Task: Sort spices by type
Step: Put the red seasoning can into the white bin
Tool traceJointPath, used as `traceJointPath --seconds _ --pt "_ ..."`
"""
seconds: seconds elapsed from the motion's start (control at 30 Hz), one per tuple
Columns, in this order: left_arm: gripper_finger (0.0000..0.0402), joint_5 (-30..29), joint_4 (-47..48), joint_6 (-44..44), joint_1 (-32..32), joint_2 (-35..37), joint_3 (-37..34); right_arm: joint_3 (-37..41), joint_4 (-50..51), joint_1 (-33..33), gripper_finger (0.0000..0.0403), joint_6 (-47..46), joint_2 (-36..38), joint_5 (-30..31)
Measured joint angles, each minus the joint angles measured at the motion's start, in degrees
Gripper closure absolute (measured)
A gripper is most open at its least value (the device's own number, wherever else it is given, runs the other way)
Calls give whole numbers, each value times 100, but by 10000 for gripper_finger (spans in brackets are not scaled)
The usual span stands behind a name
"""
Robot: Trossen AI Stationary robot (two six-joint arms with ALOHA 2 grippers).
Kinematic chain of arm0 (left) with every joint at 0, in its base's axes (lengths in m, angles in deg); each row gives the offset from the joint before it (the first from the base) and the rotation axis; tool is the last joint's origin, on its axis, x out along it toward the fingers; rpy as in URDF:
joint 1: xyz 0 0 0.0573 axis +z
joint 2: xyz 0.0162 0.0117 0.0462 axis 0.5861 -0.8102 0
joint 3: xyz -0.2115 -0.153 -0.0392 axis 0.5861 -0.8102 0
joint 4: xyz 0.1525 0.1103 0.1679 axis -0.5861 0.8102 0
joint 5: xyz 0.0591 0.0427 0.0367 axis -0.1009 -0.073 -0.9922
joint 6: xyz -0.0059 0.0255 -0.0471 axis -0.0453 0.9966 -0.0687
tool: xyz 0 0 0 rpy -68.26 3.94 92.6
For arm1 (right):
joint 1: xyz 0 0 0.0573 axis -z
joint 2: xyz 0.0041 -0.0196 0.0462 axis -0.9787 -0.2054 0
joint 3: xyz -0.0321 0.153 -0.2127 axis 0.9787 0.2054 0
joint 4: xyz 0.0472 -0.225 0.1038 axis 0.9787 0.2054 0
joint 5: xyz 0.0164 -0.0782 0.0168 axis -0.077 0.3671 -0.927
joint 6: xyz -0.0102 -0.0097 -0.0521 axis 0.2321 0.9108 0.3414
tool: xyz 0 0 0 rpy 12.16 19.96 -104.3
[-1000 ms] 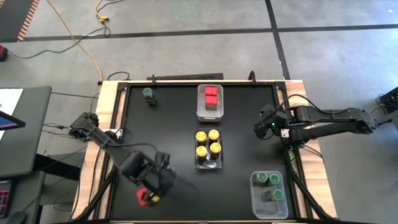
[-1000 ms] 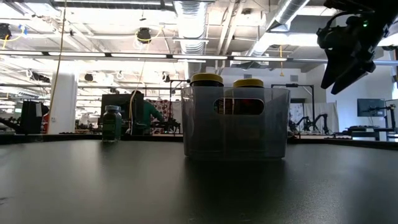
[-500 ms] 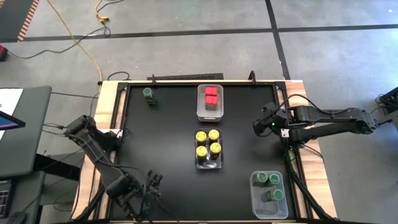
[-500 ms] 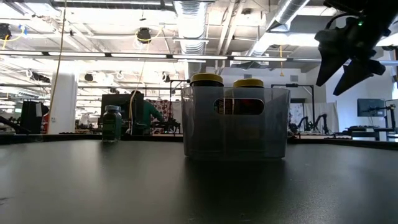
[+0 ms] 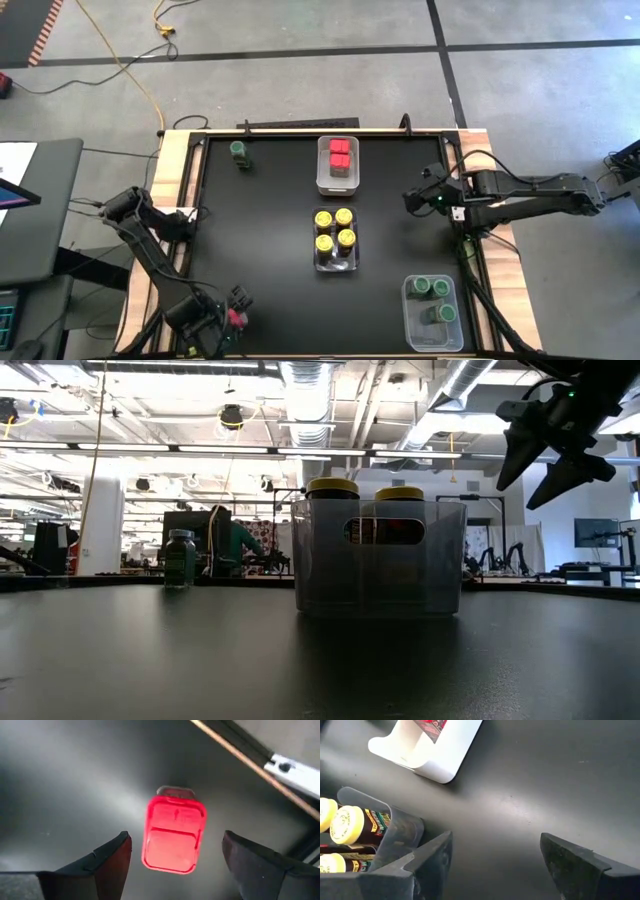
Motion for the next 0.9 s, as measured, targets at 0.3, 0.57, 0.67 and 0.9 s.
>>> traceJointPath --seconds 0.3,0.57,0.67,0.9 --pt "107 -254 -678 99 -78 -6 -598 0 -10 -52 77 -162 -3 -1" --pt "107 -272 -581 213 -78 -6 -631 0 -6 -162 77 -211 -5 -2" --pt "107 -161 -670 346 -78 -2 -772 0 -8 -162 77 -211 -5 -2" --pt "127 -153 -850 353 -26 -10 -991 0 -4 -160 77 -209 -5 -2"
